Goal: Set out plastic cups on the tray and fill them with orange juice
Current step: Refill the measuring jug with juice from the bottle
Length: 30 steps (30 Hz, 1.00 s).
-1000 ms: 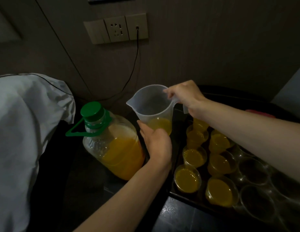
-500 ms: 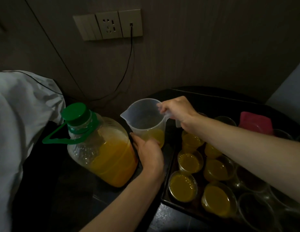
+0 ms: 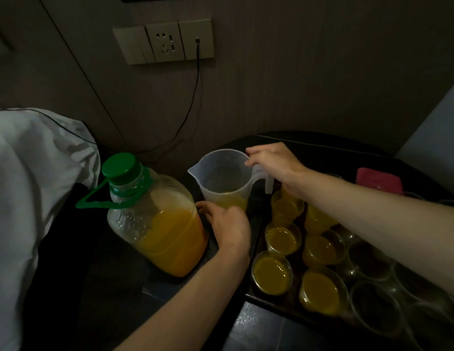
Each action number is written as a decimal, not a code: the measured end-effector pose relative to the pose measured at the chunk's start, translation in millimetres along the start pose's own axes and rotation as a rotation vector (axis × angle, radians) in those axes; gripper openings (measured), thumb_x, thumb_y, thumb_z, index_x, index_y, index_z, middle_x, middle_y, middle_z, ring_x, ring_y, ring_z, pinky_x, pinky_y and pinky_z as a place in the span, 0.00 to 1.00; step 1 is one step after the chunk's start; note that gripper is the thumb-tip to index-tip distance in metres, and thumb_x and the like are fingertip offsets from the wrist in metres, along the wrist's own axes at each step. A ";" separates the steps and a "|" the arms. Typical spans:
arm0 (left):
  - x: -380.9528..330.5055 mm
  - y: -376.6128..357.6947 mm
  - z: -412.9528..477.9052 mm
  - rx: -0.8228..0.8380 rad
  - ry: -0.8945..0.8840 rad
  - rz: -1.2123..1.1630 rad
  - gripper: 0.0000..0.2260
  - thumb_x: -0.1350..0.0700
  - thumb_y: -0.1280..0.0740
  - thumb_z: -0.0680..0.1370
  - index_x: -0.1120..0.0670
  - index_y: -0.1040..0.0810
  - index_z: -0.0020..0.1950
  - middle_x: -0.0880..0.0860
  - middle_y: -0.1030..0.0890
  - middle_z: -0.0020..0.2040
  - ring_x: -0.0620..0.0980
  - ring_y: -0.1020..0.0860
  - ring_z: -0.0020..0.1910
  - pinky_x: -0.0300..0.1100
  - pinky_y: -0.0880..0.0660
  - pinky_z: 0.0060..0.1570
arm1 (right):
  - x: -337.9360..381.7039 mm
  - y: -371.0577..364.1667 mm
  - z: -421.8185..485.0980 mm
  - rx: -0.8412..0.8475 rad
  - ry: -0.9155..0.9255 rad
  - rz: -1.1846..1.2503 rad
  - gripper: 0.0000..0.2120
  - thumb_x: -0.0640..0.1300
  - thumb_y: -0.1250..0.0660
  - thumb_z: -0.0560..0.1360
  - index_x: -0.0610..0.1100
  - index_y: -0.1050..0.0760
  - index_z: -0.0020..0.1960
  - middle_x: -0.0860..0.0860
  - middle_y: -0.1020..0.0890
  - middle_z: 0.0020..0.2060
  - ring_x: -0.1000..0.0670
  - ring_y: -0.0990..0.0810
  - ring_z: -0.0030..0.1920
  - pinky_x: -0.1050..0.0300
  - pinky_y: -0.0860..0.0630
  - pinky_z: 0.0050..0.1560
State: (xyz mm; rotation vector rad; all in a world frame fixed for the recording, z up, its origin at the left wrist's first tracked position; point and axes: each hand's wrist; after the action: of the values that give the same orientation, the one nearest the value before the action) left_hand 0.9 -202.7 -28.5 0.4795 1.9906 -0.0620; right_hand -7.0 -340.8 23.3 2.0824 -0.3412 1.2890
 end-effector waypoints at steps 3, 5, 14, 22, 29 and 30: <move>3.0 0.2 -12.6 -0.024 -0.032 -0.004 0.34 0.63 0.41 0.78 0.60 0.51 0.82 0.70 0.40 0.77 0.72 0.37 0.74 0.68 0.39 0.73 | 10.2 8.3 -12.9 -0.023 0.031 0.007 0.26 0.45 0.31 0.76 0.52 0.28 0.74 0.52 0.27 0.73 0.48 0.32 0.74 0.46 0.35 0.73; -5.4 5.4 -28.3 -0.008 -0.047 -0.004 0.34 0.64 0.41 0.79 0.57 0.51 0.83 0.68 0.41 0.78 0.69 0.37 0.75 0.66 0.40 0.74 | 19.8 14.4 -23.2 -0.029 0.059 0.008 0.27 0.44 0.31 0.77 0.52 0.29 0.75 0.51 0.28 0.73 0.47 0.32 0.74 0.46 0.35 0.73; -38.0 53.3 -96.7 0.205 -0.259 0.037 0.30 0.62 0.39 0.79 0.46 0.41 0.80 0.50 0.37 0.76 0.50 0.31 0.68 0.48 0.28 0.63 | 82.9 0.1 -78.0 -0.013 0.317 -0.103 0.24 0.48 0.30 0.77 0.51 0.26 0.72 0.51 0.22 0.60 0.49 0.26 0.66 0.57 0.32 0.58; -7.9 142.7 -89.0 -0.168 -0.918 0.411 0.14 0.46 0.30 0.69 0.45 0.31 0.48 0.41 0.30 0.47 0.43 0.30 0.47 0.43 0.29 0.47 | 134.0 -66.1 -114.6 0.007 0.581 -0.504 0.31 0.69 0.33 0.73 0.51 0.24 0.68 0.51 0.19 0.52 0.47 0.19 0.56 0.52 0.21 0.51; -9.9 176.8 -37.5 -0.418 -0.630 0.402 0.50 0.27 0.25 0.56 0.48 0.39 0.69 0.50 0.37 0.65 0.58 0.35 0.68 0.65 0.36 0.69 | 151.1 -107.0 -125.8 -0.147 0.681 -0.944 0.28 0.72 0.35 0.73 0.48 0.22 0.52 0.50 0.20 0.44 0.46 0.19 0.46 0.50 0.20 0.43; -13.6 175.9 -32.0 -0.352 -0.601 0.405 0.54 0.26 0.25 0.55 0.45 0.42 0.74 0.48 0.39 0.70 0.58 0.38 0.71 0.66 0.38 0.71 | 152.5 -108.9 -125.8 -0.148 0.678 -0.975 0.26 0.71 0.35 0.74 0.47 0.22 0.53 0.50 0.20 0.44 0.46 0.20 0.46 0.50 0.20 0.43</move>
State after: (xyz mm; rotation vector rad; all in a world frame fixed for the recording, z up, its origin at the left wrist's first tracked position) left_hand 41.9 -37.2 27.1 0.5463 1.2555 0.3532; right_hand 36.4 -159.6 150.6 1.2484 0.7612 1.1640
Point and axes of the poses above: each hand's wrist, its own z-axis towards the middle knuckle, its own y-axis out of the back of the hand, x = y × z
